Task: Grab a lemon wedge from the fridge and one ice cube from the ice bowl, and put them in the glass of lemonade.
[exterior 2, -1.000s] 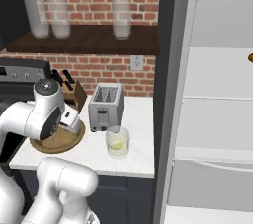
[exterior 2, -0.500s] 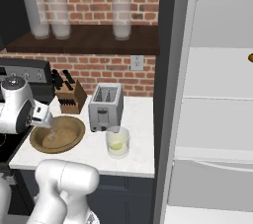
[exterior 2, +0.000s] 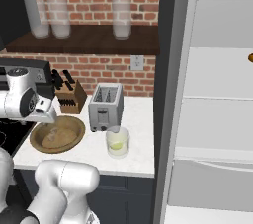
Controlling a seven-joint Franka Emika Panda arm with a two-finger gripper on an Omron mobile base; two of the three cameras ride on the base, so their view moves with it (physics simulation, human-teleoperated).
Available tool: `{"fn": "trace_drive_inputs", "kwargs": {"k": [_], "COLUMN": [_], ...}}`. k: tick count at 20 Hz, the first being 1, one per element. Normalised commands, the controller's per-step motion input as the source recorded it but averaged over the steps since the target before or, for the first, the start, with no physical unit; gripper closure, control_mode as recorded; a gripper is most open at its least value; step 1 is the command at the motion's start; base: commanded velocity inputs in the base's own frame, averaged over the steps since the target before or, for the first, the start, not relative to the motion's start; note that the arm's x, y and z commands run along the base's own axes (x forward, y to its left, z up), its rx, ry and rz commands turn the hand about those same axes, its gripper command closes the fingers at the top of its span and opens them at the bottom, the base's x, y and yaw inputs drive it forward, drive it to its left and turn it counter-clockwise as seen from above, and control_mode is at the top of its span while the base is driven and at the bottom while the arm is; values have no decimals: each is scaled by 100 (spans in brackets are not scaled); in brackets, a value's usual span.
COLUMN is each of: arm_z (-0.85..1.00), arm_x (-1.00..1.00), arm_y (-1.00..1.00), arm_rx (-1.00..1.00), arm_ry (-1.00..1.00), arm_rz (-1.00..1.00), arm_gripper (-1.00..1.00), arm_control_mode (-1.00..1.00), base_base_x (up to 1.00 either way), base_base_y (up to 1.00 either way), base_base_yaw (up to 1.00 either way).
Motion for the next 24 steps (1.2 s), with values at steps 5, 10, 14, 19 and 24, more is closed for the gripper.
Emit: {"fn": "trace_drive_inputs", "kwargs": {"k": [5,10,14,19,24], "arm_z": [-32,-77,-75,-11,6], "arm_x": [21,6,0,-1,7], "arm_y": [0,0,0,0,0], "arm_rx": [-7,0,0,0,0], "arm_ry": [40,10,-9,-21,0], "arm_rz": [0,0,0,0,0], "arm_gripper": [-100,-100,-100,-100,-100], "arm_control_mode": [-100,-100,-100,-100,-100], "base_base_x": [0,0,0,0,0], "base_base_y": [0,0,0,0,0], "base_base_yaw": [0,0,0,0,0]}}
